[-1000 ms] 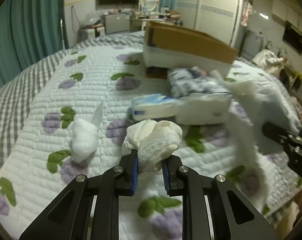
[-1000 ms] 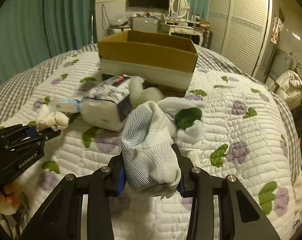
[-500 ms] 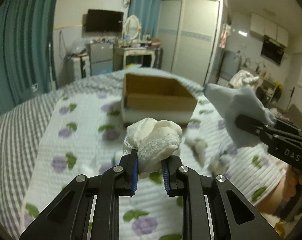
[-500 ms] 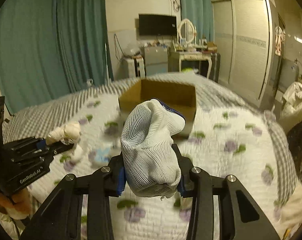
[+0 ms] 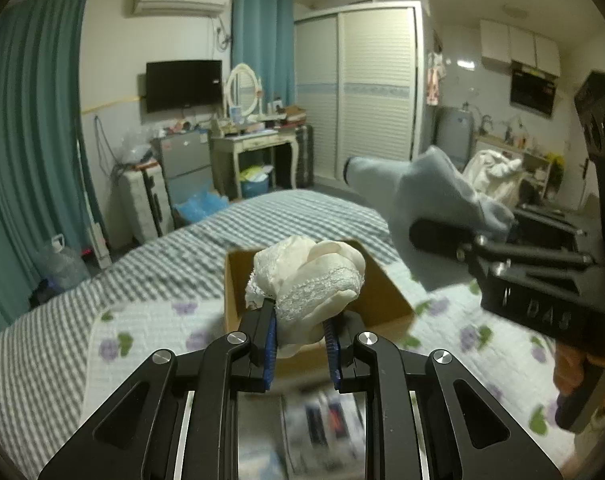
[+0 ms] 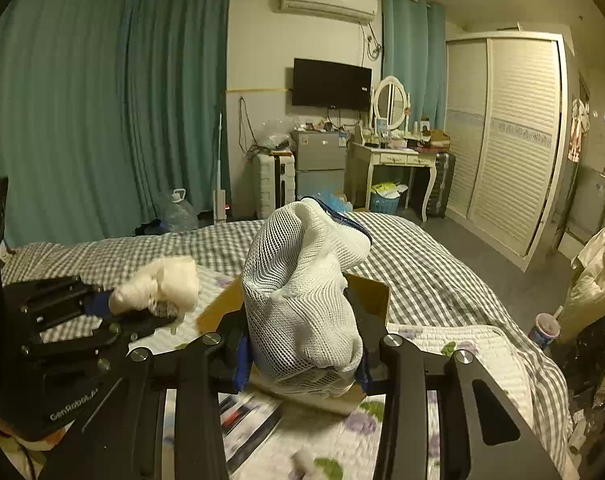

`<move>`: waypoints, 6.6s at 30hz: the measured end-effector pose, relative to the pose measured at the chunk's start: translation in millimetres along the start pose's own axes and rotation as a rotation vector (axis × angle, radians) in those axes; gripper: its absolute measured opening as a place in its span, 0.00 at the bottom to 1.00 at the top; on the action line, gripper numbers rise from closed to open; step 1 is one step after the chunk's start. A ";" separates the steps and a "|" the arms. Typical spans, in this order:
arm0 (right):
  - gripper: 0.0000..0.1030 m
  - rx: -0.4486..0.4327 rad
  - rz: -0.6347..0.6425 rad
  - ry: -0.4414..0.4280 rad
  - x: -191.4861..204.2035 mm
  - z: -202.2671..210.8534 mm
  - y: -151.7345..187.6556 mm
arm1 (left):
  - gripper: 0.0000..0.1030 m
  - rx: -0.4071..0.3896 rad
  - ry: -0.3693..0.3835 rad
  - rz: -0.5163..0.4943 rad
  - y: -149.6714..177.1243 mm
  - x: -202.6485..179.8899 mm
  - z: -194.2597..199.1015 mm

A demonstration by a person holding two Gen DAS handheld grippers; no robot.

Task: Organize soft objects
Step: 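Drop the socks and cloth into the cardboard box with both tools, then grasp the pipe-cleaner figure with the right tool while the left grasps the white cloth, then carry both held items over the box and release them inside, then move both tools back toward the remaining items on the quilt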

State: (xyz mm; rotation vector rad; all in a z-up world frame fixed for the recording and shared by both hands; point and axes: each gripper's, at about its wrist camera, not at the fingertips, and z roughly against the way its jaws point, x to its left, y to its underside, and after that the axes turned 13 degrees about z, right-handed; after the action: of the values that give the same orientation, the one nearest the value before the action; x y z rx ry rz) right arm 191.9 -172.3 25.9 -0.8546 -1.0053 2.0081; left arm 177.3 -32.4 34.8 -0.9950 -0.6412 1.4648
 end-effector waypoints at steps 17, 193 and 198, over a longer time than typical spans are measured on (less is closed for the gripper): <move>0.63 0.133 -0.130 -0.037 -60.5 -124.9 56.7 | 0.76 0.067 -0.118 0.005 16.7 13.2 -103.1; 1.00 0.023 0.029 0.183 30.7 138.5 43.6 | 0.93 -0.153 -0.188 -0.016 27.6 42.4 142.8; 1.00 0.066 0.015 0.174 47.5 96.7 94.1 | 0.93 -0.071 -0.207 0.025 73.2 59.4 99.4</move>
State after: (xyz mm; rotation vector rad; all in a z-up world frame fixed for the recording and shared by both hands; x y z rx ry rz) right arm 61.4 -209.9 -19.0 -0.9844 -0.8332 1.9310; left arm 58.1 29.6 8.0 -0.9146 -0.8373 1.5889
